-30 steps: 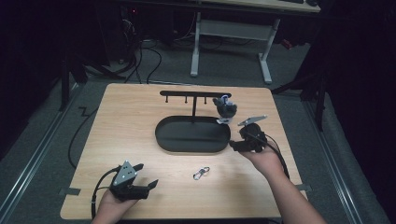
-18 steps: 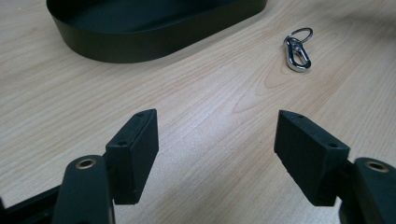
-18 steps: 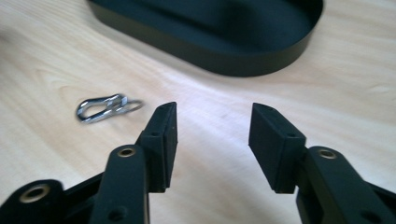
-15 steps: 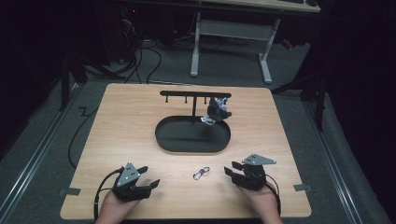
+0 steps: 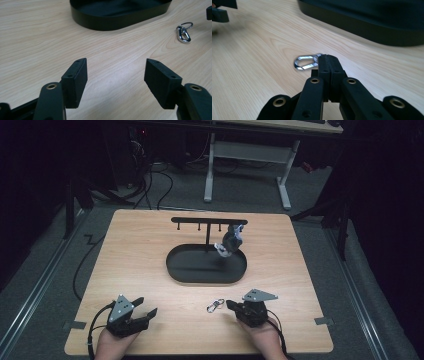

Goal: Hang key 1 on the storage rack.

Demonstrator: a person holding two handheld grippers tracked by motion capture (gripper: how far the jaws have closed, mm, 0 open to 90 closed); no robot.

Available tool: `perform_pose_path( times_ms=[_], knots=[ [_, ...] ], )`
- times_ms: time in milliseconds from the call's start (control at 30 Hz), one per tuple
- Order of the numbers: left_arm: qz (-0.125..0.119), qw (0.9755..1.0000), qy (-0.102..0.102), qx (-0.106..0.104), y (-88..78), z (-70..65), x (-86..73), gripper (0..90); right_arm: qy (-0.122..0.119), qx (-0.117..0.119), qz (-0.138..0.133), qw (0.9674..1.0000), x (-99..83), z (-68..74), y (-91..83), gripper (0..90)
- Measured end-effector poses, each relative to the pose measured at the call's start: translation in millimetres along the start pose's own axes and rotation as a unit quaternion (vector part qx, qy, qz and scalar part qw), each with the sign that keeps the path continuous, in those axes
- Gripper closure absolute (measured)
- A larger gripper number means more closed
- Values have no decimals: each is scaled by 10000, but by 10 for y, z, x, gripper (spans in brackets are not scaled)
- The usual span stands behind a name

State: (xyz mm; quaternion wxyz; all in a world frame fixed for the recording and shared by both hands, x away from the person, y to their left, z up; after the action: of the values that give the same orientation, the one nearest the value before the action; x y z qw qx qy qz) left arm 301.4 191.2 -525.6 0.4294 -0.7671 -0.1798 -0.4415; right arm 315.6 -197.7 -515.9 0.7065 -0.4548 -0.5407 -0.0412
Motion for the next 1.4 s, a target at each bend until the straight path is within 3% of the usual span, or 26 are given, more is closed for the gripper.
perform_pose_path(
  times_ms=[67, 300, 533, 767, 1033, 1267, 1400],
  knots=[
    [-16, 10000, -13, 75, -60, 20, -33, 359, -230, 88, 72, 9997, 83, 76, 137, 900],
    [-73, 9996, -123, 233, -234, 98, -115, 357, -336, 243, 295, 9987, 123, 101, 380, 900],
    [-91, 9997, -123, 191, -246, 104, -109, 357, -520, 192, 561, 9969, 90, 134, 439, 900],
    [-37, 10000, 16, 1, -127, 38, -40, 356, -373, 19, 592, 9975, -31, 40, 266, 900],
    [8, 9994, 204, -292, 63, -85, 70, 355, 88, -351, 565, 9977, -267, -193, -51, 900],
    [69, 9982, 332, -488, 214, -163, 138, 351, 332, -785, 625, 9944, -526, -380, -430, 900],
    [76, 9978, 370, -539, 244, -191, 152, 350, 438, -932, 643, 9926, -597, -467, -535, 900]
  ],
)
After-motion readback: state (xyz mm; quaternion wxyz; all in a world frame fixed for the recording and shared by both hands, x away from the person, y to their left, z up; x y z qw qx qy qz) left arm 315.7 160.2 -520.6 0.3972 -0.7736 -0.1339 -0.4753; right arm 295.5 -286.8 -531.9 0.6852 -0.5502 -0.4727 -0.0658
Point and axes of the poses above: each handheld gripper's, and its own axes: y roughly forward along the jaws, x roughly out of its top, z roughly to its left, the point moved 1 cm from there along y, roughly forward along the jaws, and after that the axes turned 12 degrees about -y, right-handed, at the moved point
